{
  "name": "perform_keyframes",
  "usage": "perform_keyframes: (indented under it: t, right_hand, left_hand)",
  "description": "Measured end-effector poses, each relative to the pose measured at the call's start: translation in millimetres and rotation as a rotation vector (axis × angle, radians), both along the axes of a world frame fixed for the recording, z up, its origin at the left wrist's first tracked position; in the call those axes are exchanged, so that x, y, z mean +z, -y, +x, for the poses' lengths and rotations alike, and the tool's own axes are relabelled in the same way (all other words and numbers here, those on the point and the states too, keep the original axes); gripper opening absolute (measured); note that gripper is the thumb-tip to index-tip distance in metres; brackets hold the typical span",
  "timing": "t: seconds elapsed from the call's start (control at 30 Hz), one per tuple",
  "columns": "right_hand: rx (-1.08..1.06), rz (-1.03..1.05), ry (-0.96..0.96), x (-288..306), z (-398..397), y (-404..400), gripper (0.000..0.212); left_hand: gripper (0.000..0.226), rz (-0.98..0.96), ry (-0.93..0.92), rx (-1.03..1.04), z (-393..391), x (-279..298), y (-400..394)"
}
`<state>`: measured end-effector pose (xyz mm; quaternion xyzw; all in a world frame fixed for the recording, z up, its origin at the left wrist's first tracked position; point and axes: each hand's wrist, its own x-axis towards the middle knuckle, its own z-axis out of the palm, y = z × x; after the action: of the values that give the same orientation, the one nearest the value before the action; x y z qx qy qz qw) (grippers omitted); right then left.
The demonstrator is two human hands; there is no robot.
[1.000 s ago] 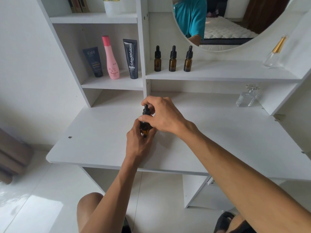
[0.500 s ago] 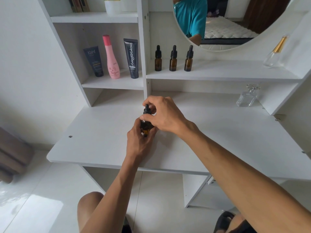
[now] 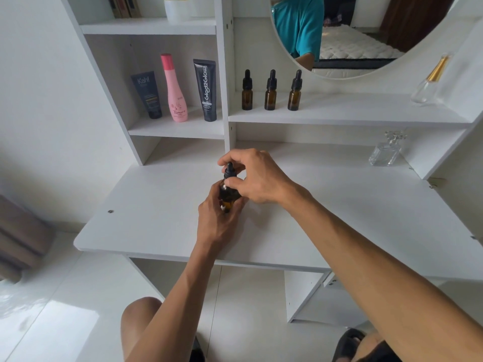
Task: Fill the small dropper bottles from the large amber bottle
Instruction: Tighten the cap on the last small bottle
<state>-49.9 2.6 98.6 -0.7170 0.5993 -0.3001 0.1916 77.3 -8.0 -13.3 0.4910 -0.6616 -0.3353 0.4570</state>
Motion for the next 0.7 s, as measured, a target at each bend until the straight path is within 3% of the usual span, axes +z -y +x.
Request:
perform_keyframes:
  t: [0.7]
  right_hand:
    - [-0.059, -0.045, 0.028, -6.4, -0.5, -0.9, 0.040]
  left_hand:
    - [0.033, 0.009, -0.013, -0.005, -0.9, 1.3, -2.4]
